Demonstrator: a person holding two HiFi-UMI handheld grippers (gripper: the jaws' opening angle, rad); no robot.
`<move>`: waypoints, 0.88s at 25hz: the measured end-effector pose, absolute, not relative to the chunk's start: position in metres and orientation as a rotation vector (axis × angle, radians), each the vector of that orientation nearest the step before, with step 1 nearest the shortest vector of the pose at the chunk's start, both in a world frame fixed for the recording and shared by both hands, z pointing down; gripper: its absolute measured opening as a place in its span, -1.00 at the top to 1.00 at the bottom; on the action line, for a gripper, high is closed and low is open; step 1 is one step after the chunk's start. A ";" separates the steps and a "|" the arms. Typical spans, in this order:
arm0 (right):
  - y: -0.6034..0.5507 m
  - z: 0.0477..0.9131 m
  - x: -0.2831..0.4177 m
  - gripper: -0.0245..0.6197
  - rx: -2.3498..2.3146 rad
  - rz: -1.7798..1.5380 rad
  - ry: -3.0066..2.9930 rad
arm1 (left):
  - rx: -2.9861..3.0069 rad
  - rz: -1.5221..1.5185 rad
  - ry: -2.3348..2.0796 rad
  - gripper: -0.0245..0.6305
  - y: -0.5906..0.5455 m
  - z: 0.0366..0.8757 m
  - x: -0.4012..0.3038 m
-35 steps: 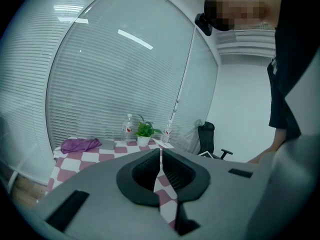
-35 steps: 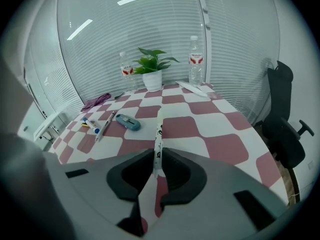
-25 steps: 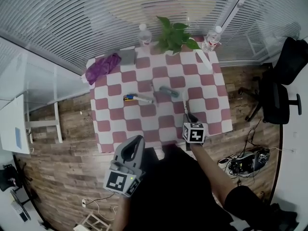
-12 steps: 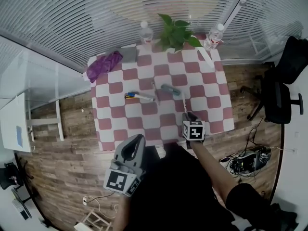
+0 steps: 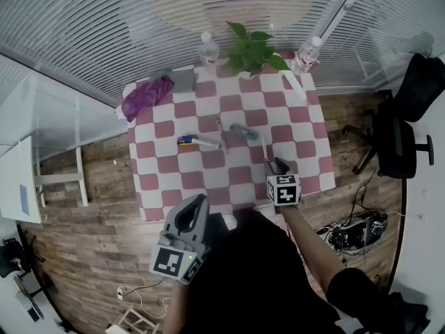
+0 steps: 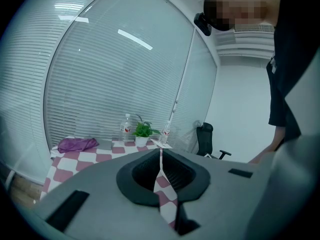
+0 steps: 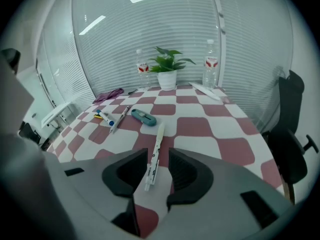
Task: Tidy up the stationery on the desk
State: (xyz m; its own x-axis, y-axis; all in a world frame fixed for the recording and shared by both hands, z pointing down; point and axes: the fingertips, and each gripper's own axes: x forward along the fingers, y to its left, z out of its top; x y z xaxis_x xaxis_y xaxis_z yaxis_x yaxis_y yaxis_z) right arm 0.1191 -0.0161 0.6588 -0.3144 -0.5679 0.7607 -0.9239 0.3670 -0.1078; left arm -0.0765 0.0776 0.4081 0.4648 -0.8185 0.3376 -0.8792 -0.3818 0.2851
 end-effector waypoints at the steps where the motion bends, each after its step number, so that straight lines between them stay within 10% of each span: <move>1: -0.022 0.656 0.117 0.46 1.266 0.684 -2.018 | 2.296 0.194 -1.420 0.80 0.077 0.408 -0.077; 22: -0.102 0.679 0.017 0.36 0.590 0.165 -2.055 | 2.243 0.228 -1.490 0.80 0.067 0.411 -0.113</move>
State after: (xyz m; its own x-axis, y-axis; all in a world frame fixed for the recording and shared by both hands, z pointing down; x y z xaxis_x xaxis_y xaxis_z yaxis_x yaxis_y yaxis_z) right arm 0.0175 -0.1021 0.6788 -0.4255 -0.3420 0.8378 -0.4711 0.8742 0.1176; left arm -0.1132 0.0667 0.4111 0.4075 -0.8357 0.3680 -0.9076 -0.3260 0.2646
